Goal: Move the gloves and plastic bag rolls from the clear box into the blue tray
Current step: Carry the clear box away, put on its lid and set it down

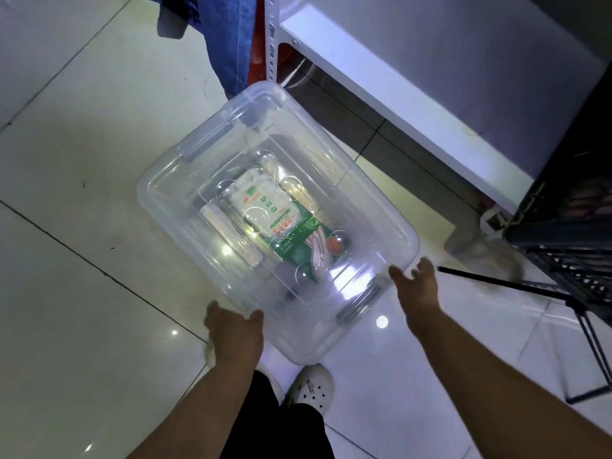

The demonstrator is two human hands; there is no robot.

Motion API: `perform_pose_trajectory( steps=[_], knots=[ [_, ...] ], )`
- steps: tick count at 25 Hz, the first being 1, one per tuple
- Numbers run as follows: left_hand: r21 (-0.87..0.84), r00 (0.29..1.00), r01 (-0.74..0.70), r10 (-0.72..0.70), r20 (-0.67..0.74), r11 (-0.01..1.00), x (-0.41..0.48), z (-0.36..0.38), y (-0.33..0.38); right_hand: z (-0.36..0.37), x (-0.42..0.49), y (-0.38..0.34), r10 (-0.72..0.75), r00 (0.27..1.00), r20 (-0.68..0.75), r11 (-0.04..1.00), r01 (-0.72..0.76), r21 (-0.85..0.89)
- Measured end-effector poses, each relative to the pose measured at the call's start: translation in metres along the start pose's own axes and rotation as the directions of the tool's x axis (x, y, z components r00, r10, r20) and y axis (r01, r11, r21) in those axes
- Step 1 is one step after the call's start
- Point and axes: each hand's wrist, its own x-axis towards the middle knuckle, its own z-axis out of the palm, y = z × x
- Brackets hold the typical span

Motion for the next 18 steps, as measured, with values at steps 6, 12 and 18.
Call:
perform_pose_trajectory(
  steps=[6,12,18],
  knots=[
    [0.727,0.609,-0.668,0.68,0.408,0.161,0.014,0.006,0.054,0.026,-0.045,0.049,0.276,0.92,0.276,0.896,-0.351,0.272],
    [0.751,0.637,-0.659,0.549,0.541,0.025,0.034,0.018,0.065,0.03,-0.044,0.052,0.362,0.912,0.192,0.884,-0.401,0.24],
    [0.772,0.66,-0.636,0.534,0.529,0.021,0.032,0.021,0.068,0.054,-0.053,0.038,0.2,0.961,-0.193,0.976,-0.213,-0.047]
  ],
)
